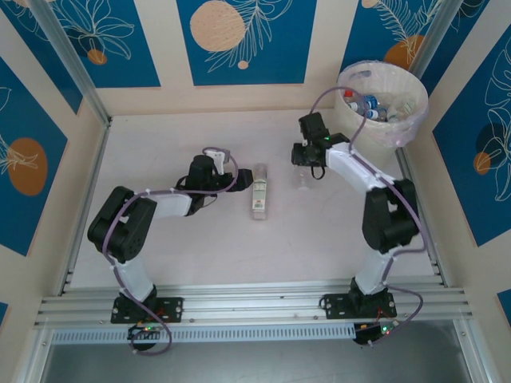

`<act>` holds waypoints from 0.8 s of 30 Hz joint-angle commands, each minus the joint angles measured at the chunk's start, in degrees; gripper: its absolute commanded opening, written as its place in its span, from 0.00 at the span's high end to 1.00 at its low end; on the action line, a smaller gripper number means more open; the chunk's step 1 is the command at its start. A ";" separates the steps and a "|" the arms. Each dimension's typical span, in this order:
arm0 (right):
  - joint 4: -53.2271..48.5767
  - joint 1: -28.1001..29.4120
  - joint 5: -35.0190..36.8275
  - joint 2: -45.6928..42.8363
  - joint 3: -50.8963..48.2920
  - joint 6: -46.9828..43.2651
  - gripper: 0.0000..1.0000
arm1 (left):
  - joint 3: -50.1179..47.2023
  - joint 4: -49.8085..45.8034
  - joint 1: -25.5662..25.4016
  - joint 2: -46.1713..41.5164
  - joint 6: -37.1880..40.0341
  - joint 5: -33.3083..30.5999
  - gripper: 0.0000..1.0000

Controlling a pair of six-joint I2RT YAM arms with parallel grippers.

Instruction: Put the plastic bottles in the bin

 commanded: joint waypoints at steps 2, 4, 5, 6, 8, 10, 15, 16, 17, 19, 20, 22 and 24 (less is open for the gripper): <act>4.64 -0.22 -1.20 -12.71 -1.45 -5.76 0.67 | -0.65 -0.78 0.53 -1.58 1.11 -0.83 0.00; 7.14 -1.75 -3.01 -17.45 -1.63 -6.66 0.67 | -0.66 -0.64 0.55 -1.62 0.96 -0.71 0.00; 8.30 -3.16 -4.52 -20.00 -1.39 -6.46 0.67 | -0.65 -0.67 0.53 -1.62 0.83 -0.62 0.00; 9.55 -5.05 -6.55 -22.09 -1.00 -5.57 0.67 | -0.66 -0.62 0.53 -1.67 0.85 -0.54 0.00; 12.75 -9.59 -10.67 -25.39 -0.57 -2.68 0.67 | -0.75 -0.53 0.54 -1.79 0.70 -0.61 0.00; 16.62 -14.89 -13.10 -27.60 -0.40 0.84 0.67 | -0.93 -0.33 0.55 -1.87 0.44 -0.66 0.00; 26.14 -24.15 -10.46 -27.05 -0.73 8.61 0.65 | -1.85 0.78 0.53 -2.19 -0.44 -0.51 0.00; 27.51 -24.80 -9.56 -26.12 -1.00 10.06 0.64 | -2.01 0.94 0.54 -2.23 -0.52 -0.57 0.00; 29.63 -25.51 -8.11 -24.87 -1.67 11.79 0.64 | -2.22 0.98 0.57 -2.40 -0.66 -0.62 0.00; 33.86 -26.44 -6.74 -22.09 -2.47 15.15 0.64 | -2.49 1.01 0.57 -2.58 -0.76 -0.71 0.00; 35.92 -26.56 -5.32 -20.39 -2.42 16.66 0.64 | -2.49 0.91 0.54 -2.59 -0.77 -0.71 0.00; 39.01 -26.63 -2.49 -17.62 -1.82 19.13 0.64 | -2.49 0.67 0.53 -2.73 -0.85 -0.55 0.00; 42.41 -26.48 1.05 -15.25 -1.14 21.35 0.62 | -2.58 0.61 0.55 -2.97 -1.06 -0.45 0.00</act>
